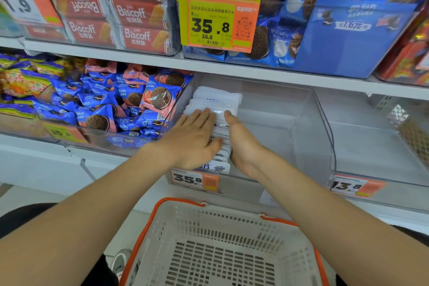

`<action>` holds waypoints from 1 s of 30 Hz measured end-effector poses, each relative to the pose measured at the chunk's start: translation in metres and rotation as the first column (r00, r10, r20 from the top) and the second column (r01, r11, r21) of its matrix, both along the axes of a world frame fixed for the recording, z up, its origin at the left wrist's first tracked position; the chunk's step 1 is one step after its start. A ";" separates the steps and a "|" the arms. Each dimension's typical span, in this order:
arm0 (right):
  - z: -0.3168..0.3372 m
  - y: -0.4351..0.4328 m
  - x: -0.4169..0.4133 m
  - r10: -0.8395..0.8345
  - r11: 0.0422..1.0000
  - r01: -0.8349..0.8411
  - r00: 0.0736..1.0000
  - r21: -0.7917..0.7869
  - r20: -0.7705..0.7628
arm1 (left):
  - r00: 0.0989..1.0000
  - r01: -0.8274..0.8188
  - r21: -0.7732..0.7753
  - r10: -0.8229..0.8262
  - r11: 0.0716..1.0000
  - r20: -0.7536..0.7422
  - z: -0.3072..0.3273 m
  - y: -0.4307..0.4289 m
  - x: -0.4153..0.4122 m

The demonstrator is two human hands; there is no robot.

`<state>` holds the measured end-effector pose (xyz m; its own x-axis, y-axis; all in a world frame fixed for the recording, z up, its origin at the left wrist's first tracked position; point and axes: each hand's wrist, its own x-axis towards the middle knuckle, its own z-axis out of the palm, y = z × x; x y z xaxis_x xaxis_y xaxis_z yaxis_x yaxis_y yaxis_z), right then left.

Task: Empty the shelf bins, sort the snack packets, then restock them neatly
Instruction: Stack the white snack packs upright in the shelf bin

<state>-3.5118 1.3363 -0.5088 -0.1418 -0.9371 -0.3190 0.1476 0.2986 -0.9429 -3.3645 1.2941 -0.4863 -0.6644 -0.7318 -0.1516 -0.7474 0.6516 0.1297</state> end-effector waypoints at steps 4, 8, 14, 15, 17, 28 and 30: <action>-0.007 0.006 0.000 0.099 0.995 -0.099 0.994 -0.009 0.047 | 0.999 -0.035 -0.051 0.034 0.998 -0.015 -0.003 0.000 -0.005; 0.001 0.004 -0.022 0.110 0.994 -0.111 0.983 0.000 -0.149 | 0.997 0.000 -0.022 0.001 1.000 0.078 0.006 0.017 0.000; 0.020 -0.023 -0.028 0.011 0.981 -0.138 0.748 -0.139 -0.664 | 1.000 0.003 -0.180 -0.005 0.984 -0.013 0.010 0.017 -0.002; 0.017 -0.027 -0.029 0.043 0.978 -0.179 0.681 -0.110 -0.731 | 1.000 -0.016 -0.125 0.014 0.992 -0.020 0.009 0.016 -0.004; 0.014 -0.034 -0.033 0.125 0.973 -0.228 0.636 -0.031 -0.762 | 0.999 -0.044 -0.025 0.045 0.999 0.010 0.008 0.016 -0.006; 0.020 -0.016 -0.041 0.087 0.958 -0.283 0.418 -0.038 -0.904 | 0.997 -0.058 -0.037 0.060 0.998 0.047 0.020 0.010 -0.010; 0.020 -0.024 -0.039 0.096 0.963 -0.266 0.464 -0.035 -0.881 | 0.998 -0.058 -0.061 0.059 0.996 0.016 0.016 0.003 -0.013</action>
<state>-3.5513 1.3128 -0.4887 -0.0861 -0.9963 0.0073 -0.8076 0.0655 -0.5861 -3.3779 1.2970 -0.4705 -0.6175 -0.7777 -0.1177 -0.7865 0.6127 0.0778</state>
